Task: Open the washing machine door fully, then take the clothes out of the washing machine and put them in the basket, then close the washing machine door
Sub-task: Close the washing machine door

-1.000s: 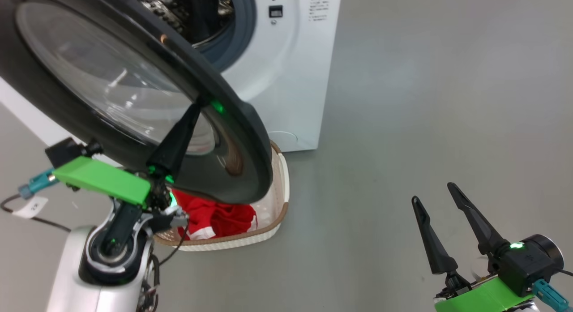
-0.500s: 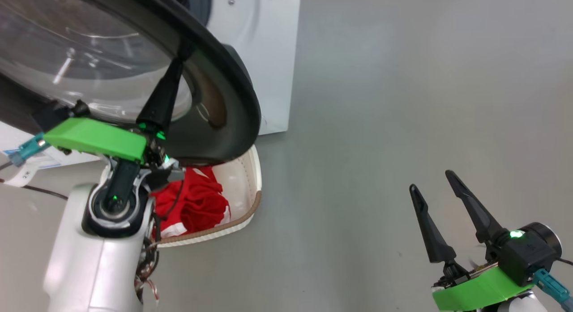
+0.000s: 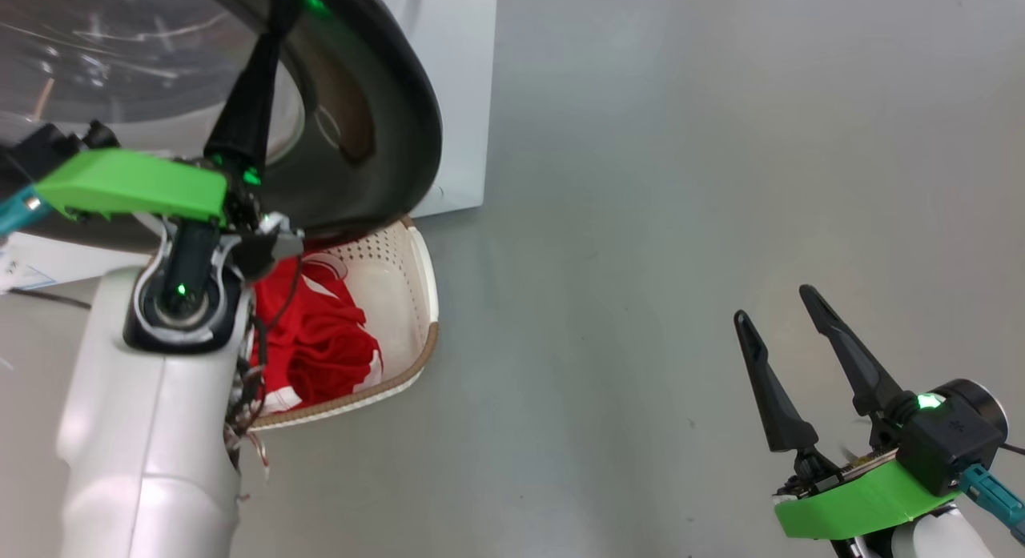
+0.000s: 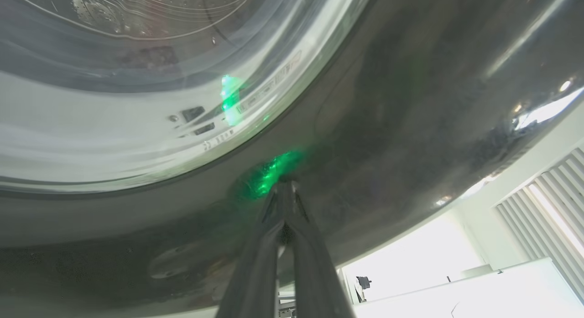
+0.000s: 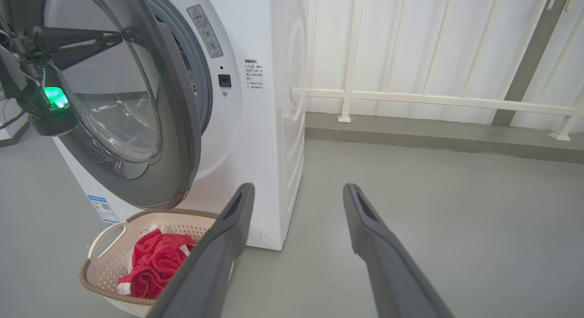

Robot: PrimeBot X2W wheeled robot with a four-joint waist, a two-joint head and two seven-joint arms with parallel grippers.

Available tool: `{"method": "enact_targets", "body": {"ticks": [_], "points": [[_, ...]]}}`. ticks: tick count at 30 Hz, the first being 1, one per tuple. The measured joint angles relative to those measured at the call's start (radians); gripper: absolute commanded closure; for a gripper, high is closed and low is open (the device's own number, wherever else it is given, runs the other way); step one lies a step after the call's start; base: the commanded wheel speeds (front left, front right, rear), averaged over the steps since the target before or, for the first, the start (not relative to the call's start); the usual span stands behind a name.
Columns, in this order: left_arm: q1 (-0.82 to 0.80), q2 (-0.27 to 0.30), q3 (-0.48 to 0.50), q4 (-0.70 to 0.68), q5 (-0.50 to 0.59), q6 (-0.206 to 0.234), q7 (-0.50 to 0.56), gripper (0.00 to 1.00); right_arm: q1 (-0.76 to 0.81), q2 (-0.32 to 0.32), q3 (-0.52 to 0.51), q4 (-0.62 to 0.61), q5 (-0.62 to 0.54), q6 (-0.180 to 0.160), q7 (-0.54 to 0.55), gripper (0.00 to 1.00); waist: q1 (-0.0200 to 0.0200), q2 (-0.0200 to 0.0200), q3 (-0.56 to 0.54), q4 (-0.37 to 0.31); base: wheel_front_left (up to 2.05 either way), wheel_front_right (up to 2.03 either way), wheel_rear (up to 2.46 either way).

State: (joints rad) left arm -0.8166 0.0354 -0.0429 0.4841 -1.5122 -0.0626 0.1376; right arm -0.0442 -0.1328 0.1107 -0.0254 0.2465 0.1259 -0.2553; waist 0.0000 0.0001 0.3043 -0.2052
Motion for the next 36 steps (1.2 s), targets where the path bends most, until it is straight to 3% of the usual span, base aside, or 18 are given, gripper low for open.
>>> {"method": "enact_targets", "body": {"ticks": [19,27,31,36], "points": [[-0.108,0.01,0.015,0.113,0.016,-0.037,-0.043,1.0,-0.024,-0.015,0.022,0.007,0.008,0.0,0.0,0.0,0.0,0.0,0.039,-0.066,0.0,0.0,0.0],[-0.105,0.011,0.004,0.138,0.03,-0.053,-0.057,1.0,-0.024,-0.01,0.022,0.013,0.008,0.0,0.0,0.0,0.0,0.0,0.021,-0.063,0.0,0.0,0.0],[-0.07,0.016,-0.035,0.132,0.095,-0.054,-0.082,1.0,-0.024,-0.005,0.02,0.015,0.008,0.0,0.0,0.0,0.0,0.0,0.003,-0.048,0.0,0.0,0.0],[0.021,0.048,-0.118,0.122,0.265,-0.054,-0.194,1.0,-0.022,0.004,0.003,0.019,0.008,0.0,0.0,0.0,0.0,0.0,-0.019,-0.016,0.0,0.0,0.0]]}}
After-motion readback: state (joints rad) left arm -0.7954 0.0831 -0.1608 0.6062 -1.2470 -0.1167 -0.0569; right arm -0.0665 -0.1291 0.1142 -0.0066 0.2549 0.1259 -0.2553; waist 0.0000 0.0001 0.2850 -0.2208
